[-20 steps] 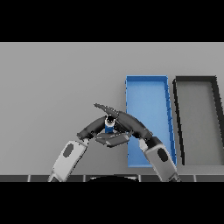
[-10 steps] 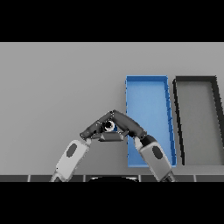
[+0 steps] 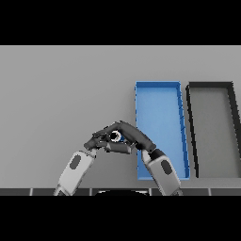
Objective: Pick up the blue pipe and place it into the blue bin.
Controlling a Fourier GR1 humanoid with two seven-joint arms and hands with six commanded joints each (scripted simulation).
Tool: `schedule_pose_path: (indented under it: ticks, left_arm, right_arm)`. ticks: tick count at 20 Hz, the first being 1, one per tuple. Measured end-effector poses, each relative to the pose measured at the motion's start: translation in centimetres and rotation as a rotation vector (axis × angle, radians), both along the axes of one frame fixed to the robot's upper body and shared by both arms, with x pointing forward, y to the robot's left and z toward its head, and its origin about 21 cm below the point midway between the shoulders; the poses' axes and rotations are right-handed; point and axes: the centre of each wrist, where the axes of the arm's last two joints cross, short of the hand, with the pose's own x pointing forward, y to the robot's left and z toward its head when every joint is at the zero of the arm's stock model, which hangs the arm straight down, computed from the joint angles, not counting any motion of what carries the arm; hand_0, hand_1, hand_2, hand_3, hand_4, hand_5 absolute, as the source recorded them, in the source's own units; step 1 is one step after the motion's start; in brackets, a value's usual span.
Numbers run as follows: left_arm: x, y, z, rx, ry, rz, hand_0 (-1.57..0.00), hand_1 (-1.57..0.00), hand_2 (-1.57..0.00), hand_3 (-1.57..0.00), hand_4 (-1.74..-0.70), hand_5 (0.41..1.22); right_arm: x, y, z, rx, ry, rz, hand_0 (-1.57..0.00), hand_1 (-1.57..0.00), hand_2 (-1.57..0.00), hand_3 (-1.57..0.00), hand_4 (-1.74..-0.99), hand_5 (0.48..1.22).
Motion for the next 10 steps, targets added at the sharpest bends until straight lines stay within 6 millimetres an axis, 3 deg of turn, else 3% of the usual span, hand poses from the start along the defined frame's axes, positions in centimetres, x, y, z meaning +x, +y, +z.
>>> schedule_pose_path:
  ticks: [2,4,7,10]
  left_arm:
    - [-0.17,0.16,-0.05,0.038,-0.014,-0.001,-0.94,-0.88,-0.85,-0.67,-1.41,1.221]
    - [-0.18,0.22,-0.17,0.073,-0.029,-0.026,-0.6,-0.56,-0.55,-0.43,-1.25,1.221]
    - [0.19,0.66,-0.06,0.131,-0.003,-0.035,-0.31,-0.29,-0.28,-0.22,-1.09,0.984]
    - [0.26,0.91,-0.26,0.174,0.049,-0.022,-0.16,-0.15,-0.14,-0.11,-1.01,0.785]
  right_arm:
    - [-0.09,-0.15,0.13,-0.007,-0.002,-0.022,-1.56,-1.56,-1.56,-1.56,-1.497,1.206]
    - [0.03,-0.11,0.35,-0.025,0.012,-0.03,-1.56,-1.56,-1.56,-1.56,-1.498,1.211]
    - [0.01,0.12,0.21,-0.025,0.005,-0.047,-1.57,-1.57,-1.57,-1.57,-1.498,1.216]
    - [0.02,0.18,0.65,0.01,-0.015,-0.038,-1.57,-1.57,-1.57,-1.57,-1.499,1.218]
